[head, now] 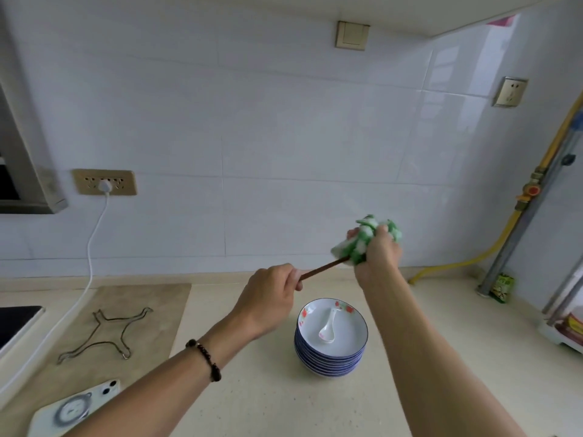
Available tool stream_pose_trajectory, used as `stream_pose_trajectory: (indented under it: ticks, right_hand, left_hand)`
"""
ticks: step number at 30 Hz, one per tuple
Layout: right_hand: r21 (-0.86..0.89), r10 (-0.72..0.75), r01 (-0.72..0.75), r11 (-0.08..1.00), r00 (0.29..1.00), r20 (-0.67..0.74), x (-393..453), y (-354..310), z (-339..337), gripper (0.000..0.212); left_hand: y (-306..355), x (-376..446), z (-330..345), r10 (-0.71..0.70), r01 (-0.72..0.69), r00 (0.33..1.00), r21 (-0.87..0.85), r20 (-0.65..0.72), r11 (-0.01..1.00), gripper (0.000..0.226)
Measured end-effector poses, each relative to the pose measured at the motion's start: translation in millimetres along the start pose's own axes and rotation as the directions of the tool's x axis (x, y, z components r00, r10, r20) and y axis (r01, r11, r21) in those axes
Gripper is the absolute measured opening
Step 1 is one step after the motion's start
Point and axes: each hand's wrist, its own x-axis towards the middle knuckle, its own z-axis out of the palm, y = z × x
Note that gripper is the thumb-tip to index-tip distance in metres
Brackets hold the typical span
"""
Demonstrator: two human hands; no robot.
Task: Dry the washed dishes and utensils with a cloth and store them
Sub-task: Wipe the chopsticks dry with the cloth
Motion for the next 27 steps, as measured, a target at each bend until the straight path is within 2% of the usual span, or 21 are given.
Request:
stream_pose_trajectory:
  ticks: [3, 4, 10, 13, 15, 16, 18, 20, 22, 23, 25, 27]
  right_hand:
    - [-0.108, 0.045, -0.023, 0.994, 0.977, 0.207, -30.3, 30.4, 11.4, 0.030]
    - [-0.113, 0.062, -0.036, 0.993, 0.970, 0.234, -36.5, 30.8, 14.7, 0.029]
    - [0.000, 0.003, -0.003, 1.000, 0.993, 0.121, -24.8, -9.7, 28.8, 0.024]
    - [0.072, 0.015, -0.023, 0.997, 0.995, 0.101, -32.2, -15.8, 37.8, 0.023]
    - [0.109, 0.021, -0.038, 0.993, 0.988, 0.155, -41.7, -4.2, 42.5, 0.027]
    - [0.094, 0.028, -0.047, 0.994, 0.981, 0.194, -47.0, 4.2, 42.4, 0.029]
    - [0.079, 0.042, -0.059, 0.995, 0.979, 0.201, -50.3, 9.4, 38.8, 0.027]
    - [0.121, 0.027, -0.039, 0.992, 0.994, 0.101, -35.9, -7.1, 30.9, 0.025]
    - [0.146, -0.014, 0.016, 0.989, 1.000, -0.019, -16.6, -28.5, 23.9, 0.021]
    - [0.132, -0.027, 0.031, 0.991, 0.999, -0.027, -15.1, -29.2, 23.9, 0.021]
    - [0.044, -0.013, 0.008, 0.999, 0.993, 0.115, -29.9, -9.4, 30.2, 0.025]
    - [-0.071, 0.041, -0.020, 0.997, 0.949, 0.311, -48.6, 11.7, 33.3, 0.027]
  left_hand:
    - [0.3, 3.3, -3.7, -0.036, 0.037, 0.999, -0.067, 0.017, 0.997, 0.037]
    - [1.1, 3.7, -7.1, -0.040, 0.042, 0.999, -0.083, 0.027, 0.996, 0.037]
    - [3.3, 6.0, -31.9, 0.061, -0.063, 0.998, -0.082, -0.028, 0.995, 0.027]
    - [-7.9, 3.1, -36.4, 0.155, -0.151, 0.972, 0.036, -0.176, 0.988, 0.020]
    - [-12.2, 4.5, -38.3, 0.195, -0.172, 0.947, 0.109, -0.255, 0.979, 0.032]
    - [-11.6, 5.7, -38.0, 0.213, -0.184, 0.947, 0.138, -0.240, 0.973, 0.039]
    - [-9.9, 6.0, -37.9, 0.231, -0.211, 0.965, 0.152, -0.128, 0.966, 0.042]
    - [-18.1, 4.5, -46.0, 0.193, -0.187, 0.981, 0.158, -0.022, 0.969, 0.039]
    - [-28.6, 4.3, -54.7, 0.155, -0.151, 0.988, 0.170, -0.007, 0.974, 0.039]
    - [-28.8, 5.3, -55.0, 0.139, -0.135, 0.990, 0.173, -0.013, 0.976, 0.040]
    - [-21.1, 10.4, -46.8, 0.124, -0.119, 0.992, 0.153, -0.029, 0.981, 0.041]
    - [-9.1, 13.8, -35.5, 0.108, -0.104, 0.994, 0.119, -0.031, 0.987, 0.042]
